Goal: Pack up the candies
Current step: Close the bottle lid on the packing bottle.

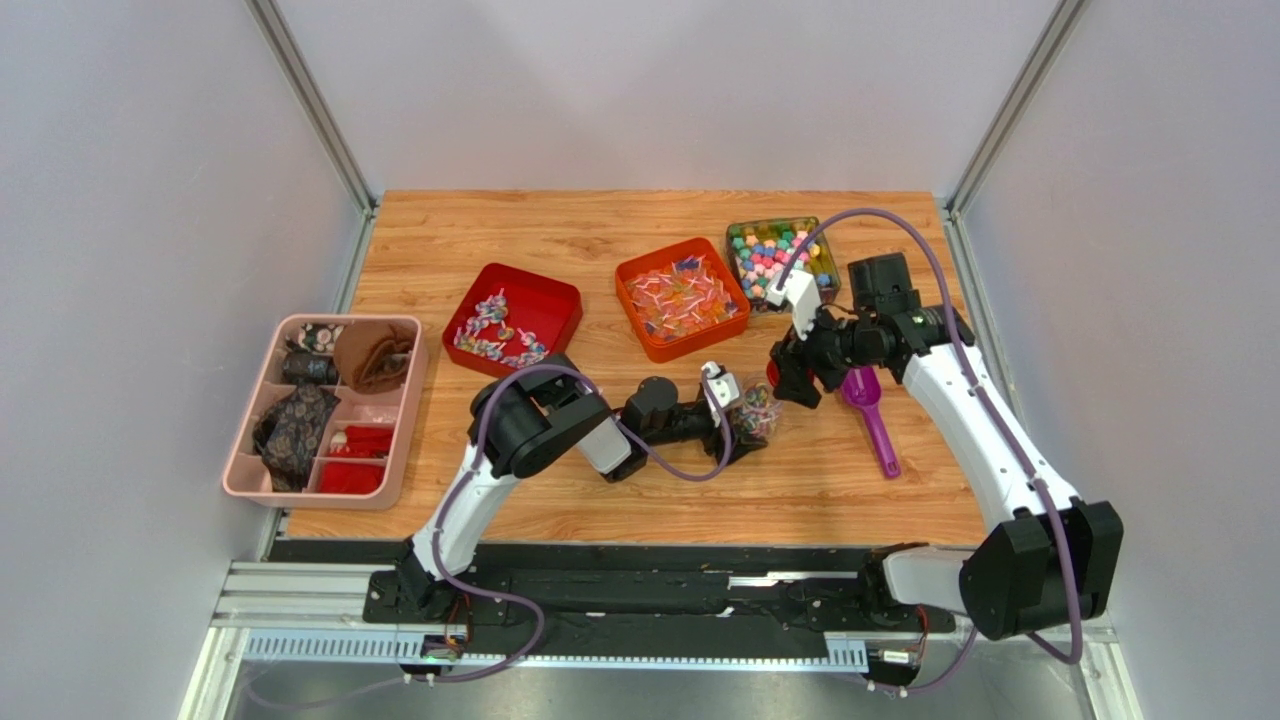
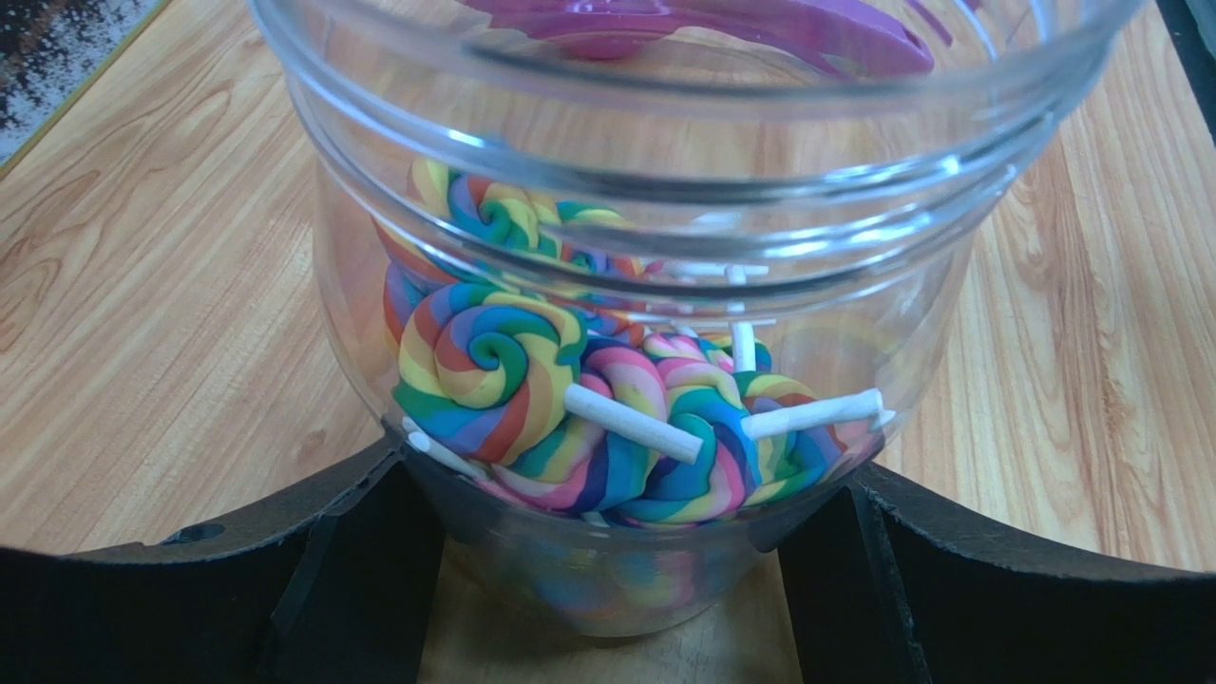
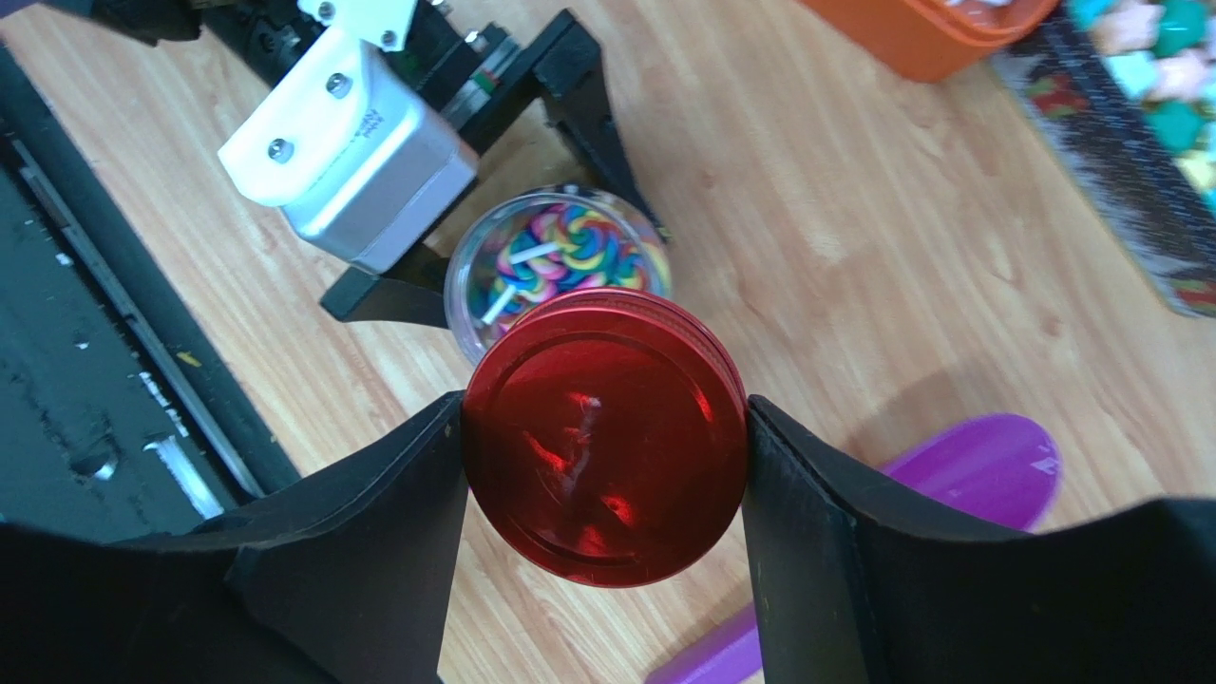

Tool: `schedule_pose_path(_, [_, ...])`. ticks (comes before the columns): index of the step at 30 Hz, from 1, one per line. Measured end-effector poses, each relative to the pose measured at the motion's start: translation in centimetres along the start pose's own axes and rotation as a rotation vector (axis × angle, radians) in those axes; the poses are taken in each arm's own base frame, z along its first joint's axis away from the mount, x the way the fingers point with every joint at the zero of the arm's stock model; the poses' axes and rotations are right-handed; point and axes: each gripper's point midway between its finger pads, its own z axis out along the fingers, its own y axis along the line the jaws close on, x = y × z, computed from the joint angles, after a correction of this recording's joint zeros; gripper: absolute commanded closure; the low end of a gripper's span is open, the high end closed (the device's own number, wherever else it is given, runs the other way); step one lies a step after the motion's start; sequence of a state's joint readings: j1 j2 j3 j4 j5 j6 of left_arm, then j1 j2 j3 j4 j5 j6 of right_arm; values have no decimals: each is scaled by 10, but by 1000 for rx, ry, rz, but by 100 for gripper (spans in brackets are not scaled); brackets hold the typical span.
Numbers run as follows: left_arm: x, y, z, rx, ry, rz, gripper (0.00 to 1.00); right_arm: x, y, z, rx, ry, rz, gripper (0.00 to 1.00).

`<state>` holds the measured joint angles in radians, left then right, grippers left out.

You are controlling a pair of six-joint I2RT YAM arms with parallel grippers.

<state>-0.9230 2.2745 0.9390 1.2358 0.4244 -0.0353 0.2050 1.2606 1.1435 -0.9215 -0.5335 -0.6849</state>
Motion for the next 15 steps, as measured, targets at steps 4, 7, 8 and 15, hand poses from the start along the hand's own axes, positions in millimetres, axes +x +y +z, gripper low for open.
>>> schedule_pose_path(4, [0,2,0,-14,-4,2,56,4,11,13,-68,29,8,50])
schedule_pose_path(7, [0,4,0,-20,-7,3,56,5,17,20,-102,43,8,51])
schedule_pose_path(8, [0,4,0,-20,-8,4,56,6,19,22,-113,48,8,51])
schedule_pose_path(15, [0,3,0,-20,-10,-7,55,6,19,34,-144,70,3,53])
